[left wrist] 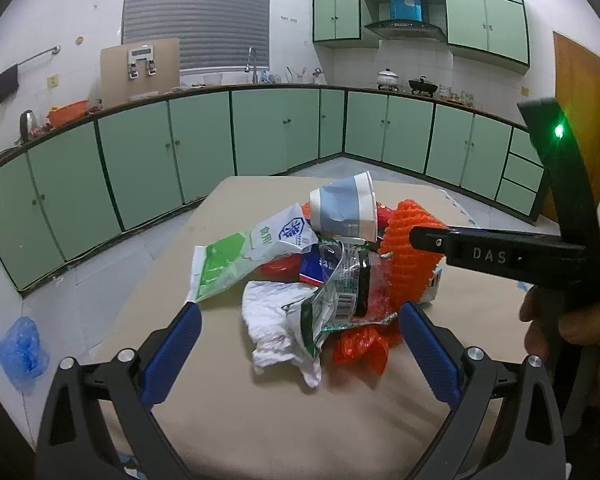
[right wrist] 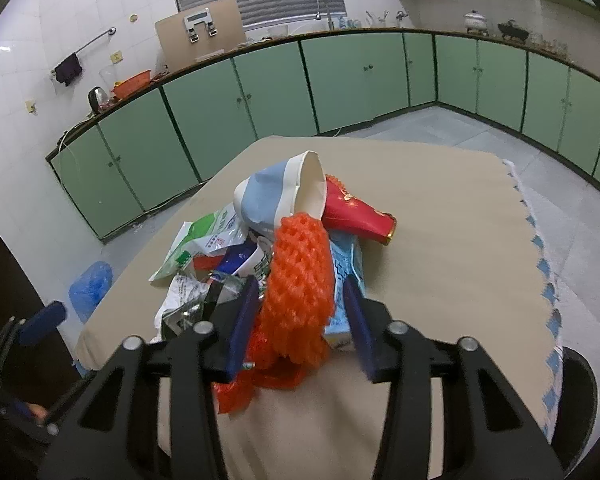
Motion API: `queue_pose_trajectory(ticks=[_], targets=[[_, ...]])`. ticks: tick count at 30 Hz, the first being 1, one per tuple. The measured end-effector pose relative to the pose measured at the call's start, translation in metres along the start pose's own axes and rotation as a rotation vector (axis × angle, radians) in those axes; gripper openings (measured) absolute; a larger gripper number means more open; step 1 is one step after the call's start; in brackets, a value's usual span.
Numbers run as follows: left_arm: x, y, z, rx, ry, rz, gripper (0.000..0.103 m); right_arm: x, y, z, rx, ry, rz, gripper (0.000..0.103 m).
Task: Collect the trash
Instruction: 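Grasp the orange mesh net with the right tool while the left tool grasps a clear snack wrapper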
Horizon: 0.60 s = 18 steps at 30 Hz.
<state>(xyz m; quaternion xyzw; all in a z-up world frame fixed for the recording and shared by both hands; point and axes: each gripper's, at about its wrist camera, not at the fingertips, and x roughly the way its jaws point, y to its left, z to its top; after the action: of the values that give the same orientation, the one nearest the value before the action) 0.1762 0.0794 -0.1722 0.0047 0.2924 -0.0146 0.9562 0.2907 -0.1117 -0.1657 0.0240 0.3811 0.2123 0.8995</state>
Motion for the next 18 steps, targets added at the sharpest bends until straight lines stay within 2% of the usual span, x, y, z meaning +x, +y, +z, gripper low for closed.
queue_pose_trajectory(ticks=[3, 5, 9, 14, 18], targets=[[0.017, -0.003, -0.003, 0.001, 0.013, -0.006, 0.097, -0.001, -0.001, 0.001, -0.018, -0.006, 0.024, 0.022], [0.028, -0.008, -0.004, 0.003, 0.025, -0.015, 0.096, -0.008, -0.002, 0.002, -0.014, -0.016, 0.062, 0.02], [0.04, -0.02, 0.0, 0.018, 0.02, -0.033, 0.094, -0.033, -0.007, 0.005, -0.012, -0.069, 0.076, 0.02], [0.06, -0.033, 0.008, 0.047, 0.033, -0.057, 0.085, -0.057, -0.02, 0.003, 0.005, -0.102, 0.068, 0.02], [0.07, -0.042, 0.01, 0.074, 0.045, -0.063, 0.077, -0.061, -0.029, -0.002, 0.015, -0.099, 0.058, 0.02]])
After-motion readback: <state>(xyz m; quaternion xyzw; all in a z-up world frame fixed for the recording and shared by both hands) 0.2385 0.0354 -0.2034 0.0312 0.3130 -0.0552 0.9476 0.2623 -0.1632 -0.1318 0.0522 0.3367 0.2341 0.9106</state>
